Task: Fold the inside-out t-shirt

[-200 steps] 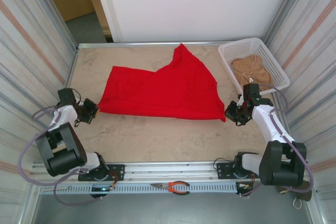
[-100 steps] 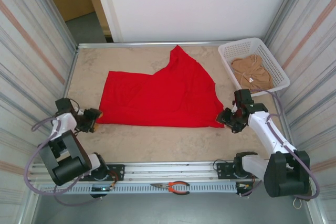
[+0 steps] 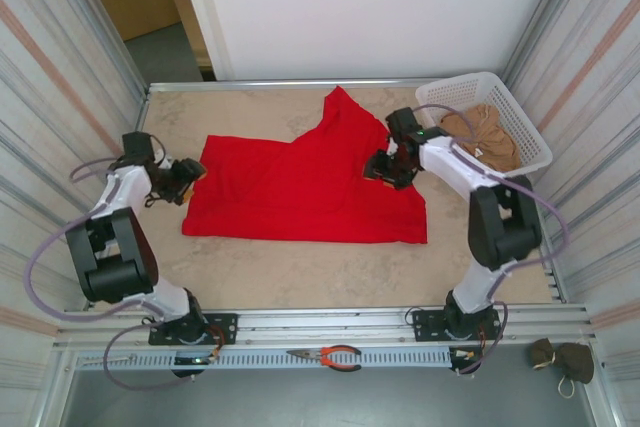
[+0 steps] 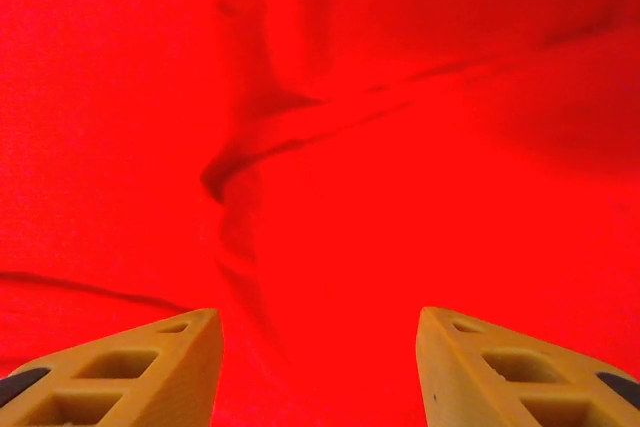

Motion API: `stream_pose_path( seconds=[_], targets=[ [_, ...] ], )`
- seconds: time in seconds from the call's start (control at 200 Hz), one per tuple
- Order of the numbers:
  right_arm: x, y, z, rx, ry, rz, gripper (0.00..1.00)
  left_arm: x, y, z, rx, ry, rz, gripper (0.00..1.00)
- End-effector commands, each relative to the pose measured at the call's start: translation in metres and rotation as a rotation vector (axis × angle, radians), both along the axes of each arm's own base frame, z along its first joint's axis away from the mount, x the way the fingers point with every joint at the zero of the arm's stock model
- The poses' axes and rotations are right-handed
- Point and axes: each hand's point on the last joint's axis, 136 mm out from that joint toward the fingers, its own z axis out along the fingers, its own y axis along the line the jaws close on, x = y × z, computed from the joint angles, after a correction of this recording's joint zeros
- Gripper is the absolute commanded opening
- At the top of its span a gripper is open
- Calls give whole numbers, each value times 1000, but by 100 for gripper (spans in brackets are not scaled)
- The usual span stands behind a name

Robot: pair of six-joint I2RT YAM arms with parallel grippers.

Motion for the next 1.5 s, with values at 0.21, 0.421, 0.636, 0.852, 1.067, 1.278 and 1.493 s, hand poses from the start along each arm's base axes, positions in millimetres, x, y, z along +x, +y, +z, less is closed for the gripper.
stream_pose_path(
  seconds=[0.21,0.421,0.636,0.852,1.067,1.278,1.493],
  targets=[
    [16,39,-29,21,61,-2,44,14,-12,-2,2,-15,-22,60],
    [23,52,-31,50,63,3,0,17,-13,-2,-8,-25,-21,60],
    [48,62,-5,96,-8,-7,0,19,-15,-4,-21,-27,-20,60],
    [67,70,-22,107,-8,-35,0,17,-15,-6,-23,-18,-18,60],
    [55,52,-25,113,-21,-48,54,21,-20,-1,-49,-24,-40,60],
    [6,15,3,107,-72,-85,54,13,-48,12,-61,-56,-103,60],
    [-45,-15,-23,92,-26,-142,53,-7,-68,-21,-79,-3,-103,60]
  ],
)
